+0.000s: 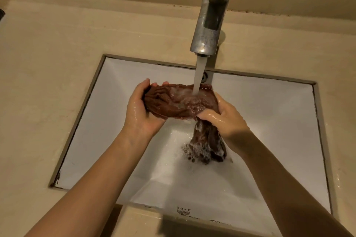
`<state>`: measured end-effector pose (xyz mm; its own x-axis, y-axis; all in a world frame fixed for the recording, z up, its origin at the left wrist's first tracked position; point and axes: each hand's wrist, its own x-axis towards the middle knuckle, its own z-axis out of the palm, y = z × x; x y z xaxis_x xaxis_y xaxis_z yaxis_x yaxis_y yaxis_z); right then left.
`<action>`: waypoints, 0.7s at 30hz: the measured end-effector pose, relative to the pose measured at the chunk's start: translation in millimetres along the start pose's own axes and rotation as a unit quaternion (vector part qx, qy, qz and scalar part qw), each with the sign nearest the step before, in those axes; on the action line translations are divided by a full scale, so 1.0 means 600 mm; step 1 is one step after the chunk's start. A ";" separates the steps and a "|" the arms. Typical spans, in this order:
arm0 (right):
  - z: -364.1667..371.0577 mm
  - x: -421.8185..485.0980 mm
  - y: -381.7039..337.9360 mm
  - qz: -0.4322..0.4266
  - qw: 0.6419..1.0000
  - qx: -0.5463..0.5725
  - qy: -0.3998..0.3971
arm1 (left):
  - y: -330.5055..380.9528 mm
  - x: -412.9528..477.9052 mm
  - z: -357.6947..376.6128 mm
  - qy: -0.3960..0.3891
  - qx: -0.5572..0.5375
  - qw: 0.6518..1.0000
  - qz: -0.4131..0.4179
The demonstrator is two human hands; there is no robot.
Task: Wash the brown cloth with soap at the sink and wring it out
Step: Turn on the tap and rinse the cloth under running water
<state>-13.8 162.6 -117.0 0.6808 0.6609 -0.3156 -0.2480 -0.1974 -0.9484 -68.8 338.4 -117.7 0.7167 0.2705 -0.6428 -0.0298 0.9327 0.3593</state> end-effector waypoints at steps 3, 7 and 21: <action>0.008 -0.003 -0.020 -0.017 0.999 0.040 0.009 | -0.003 0.000 -0.008 0.054 0.159 0.985 -0.028; 0.007 0.003 -0.035 -0.003 0.997 0.081 0.004 | -0.007 -0.001 -0.015 0.116 0.443 0.882 0.111; -0.005 0.045 -0.033 -0.067 0.922 -0.335 0.182 | -0.073 0.002 -0.001 -0.168 0.257 0.946 -0.102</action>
<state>11.4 182.4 -106.8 0.8906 0.4496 -0.0678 0.2540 -0.6156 -0.7460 -67.2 298.1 -134.3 0.8543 -0.0739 -0.5144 0.4143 0.6943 0.5884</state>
